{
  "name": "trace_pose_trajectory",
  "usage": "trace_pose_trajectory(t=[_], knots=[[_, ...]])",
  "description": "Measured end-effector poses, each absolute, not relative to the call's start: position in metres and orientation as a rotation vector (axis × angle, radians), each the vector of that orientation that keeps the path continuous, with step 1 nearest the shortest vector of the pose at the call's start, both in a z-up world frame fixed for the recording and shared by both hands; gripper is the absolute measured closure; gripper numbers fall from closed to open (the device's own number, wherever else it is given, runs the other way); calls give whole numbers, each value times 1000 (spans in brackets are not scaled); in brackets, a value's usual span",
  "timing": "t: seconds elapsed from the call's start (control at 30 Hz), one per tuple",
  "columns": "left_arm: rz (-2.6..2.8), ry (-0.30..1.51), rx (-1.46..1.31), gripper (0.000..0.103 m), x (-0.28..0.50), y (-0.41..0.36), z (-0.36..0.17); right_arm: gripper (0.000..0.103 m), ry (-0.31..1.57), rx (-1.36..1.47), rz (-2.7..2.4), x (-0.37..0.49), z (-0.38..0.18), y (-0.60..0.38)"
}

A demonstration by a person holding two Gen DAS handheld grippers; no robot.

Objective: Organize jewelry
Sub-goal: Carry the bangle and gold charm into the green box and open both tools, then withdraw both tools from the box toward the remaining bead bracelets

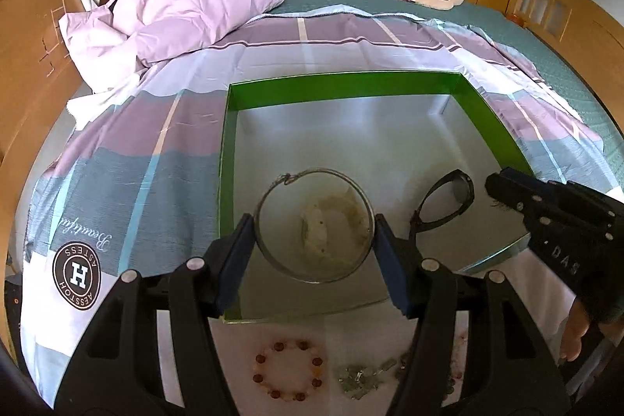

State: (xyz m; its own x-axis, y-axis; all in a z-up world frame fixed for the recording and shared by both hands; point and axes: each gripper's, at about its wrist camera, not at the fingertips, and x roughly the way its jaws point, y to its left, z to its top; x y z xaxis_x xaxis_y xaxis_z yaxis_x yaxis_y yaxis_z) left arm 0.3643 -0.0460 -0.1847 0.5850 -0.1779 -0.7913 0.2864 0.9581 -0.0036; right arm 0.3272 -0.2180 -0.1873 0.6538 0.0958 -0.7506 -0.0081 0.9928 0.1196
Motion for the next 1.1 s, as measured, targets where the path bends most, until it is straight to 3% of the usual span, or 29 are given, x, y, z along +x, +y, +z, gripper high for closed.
trace_pose_trajectory(t=[0.13, 0.2, 0.6, 0.67, 0.83, 0.9, 0.93, 1.07, 1.1], knots=[[-275, 916, 137, 42, 365, -49, -188, 82, 852, 87, 61, 327, -185, -214], [-277, 919, 136, 41, 364, -50, -187, 62, 841, 99, 55, 325, -182, -216], [-285, 847, 101, 38, 307, -37, -141, 61, 741, 110, 69, 250, -117, -222], [-298, 824, 76, 38, 288, -28, -132, 53, 706, 126, 90, 219, -109, -223], [-305, 885, 58, 41, 241, -16, -159, 50, 904, 165, 120, 196, -162, -219], [-295, 950, 85, 60, 236, -20, -181, 51, 995, 165, 112, 197, -184, -216], [-296, 992, 81, 63, 236, -22, -192, 54, 1031, 152, 114, 198, -194, -213], [-262, 1042, 95, 63, 243, -25, -210, 54, 1085, 58, 172, 196, -214, -193], [-239, 1031, 103, 57, 244, -23, -210, 54, 1092, 53, 202, 194, -217, -187]])
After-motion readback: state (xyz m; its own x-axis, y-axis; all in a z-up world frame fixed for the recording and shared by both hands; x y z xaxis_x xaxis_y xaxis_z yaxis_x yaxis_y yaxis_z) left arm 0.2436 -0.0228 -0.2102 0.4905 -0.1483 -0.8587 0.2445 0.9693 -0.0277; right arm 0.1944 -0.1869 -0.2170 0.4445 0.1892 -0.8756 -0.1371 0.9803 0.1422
